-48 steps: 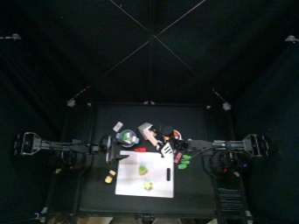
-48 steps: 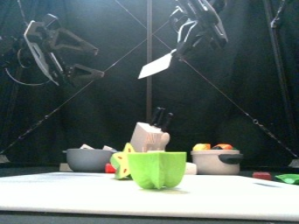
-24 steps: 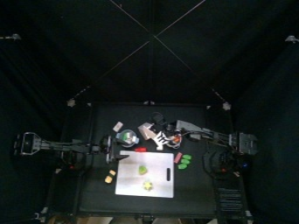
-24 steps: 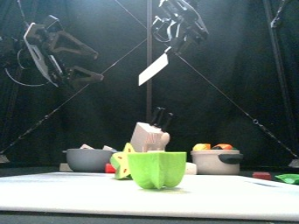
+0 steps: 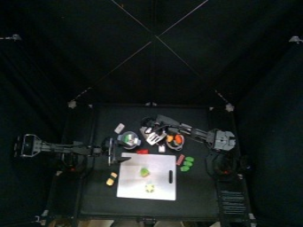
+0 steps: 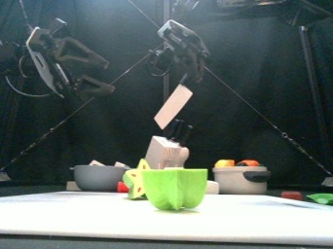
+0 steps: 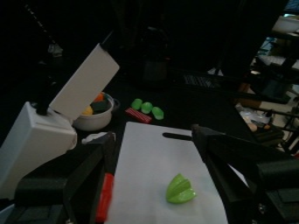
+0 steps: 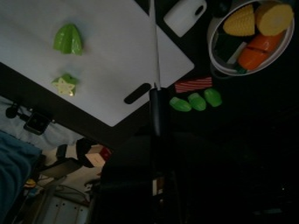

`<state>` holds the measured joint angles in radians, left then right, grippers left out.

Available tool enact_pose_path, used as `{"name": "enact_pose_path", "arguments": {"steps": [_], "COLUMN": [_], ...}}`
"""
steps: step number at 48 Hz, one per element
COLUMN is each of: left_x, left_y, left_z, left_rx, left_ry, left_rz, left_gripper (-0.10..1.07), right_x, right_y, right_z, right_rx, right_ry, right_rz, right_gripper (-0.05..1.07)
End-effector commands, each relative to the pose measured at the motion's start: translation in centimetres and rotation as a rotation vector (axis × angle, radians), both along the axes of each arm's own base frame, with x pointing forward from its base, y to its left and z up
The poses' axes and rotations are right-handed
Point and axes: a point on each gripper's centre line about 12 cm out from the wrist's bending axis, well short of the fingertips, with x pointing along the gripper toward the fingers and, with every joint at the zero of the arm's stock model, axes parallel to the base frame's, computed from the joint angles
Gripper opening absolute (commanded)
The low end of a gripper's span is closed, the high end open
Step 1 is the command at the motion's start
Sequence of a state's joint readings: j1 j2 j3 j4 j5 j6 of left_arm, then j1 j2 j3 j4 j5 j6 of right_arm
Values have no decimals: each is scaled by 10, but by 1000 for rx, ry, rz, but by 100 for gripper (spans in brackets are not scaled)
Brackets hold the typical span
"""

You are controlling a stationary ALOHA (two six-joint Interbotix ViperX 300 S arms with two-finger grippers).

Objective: Place cleaver back into holder

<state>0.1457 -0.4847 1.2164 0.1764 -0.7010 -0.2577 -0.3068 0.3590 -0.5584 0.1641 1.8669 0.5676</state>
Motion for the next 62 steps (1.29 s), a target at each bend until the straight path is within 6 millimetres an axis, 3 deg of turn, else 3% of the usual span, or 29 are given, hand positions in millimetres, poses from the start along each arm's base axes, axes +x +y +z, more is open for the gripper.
{"name": "enact_pose_path", "arguments": {"steps": [1,16,62], "left_x": [1,1,1], "left_y": [1,1,1], "left_z": [4,3,3], "left_rx": [1,0,0], "left_ry": [-15,-12,-11], "left_rz": [5,5,4], "left_gripper": [102,102,102], "right_x": [-3,-4,-1], "right_y": [-11,-23,-19], "right_z": [19,9,-6], "right_rx": [-19,-9,24], "right_ry": [-38,19,62], "right_rz": [-11,-32,-26], "right_gripper": [40,40,40]}}
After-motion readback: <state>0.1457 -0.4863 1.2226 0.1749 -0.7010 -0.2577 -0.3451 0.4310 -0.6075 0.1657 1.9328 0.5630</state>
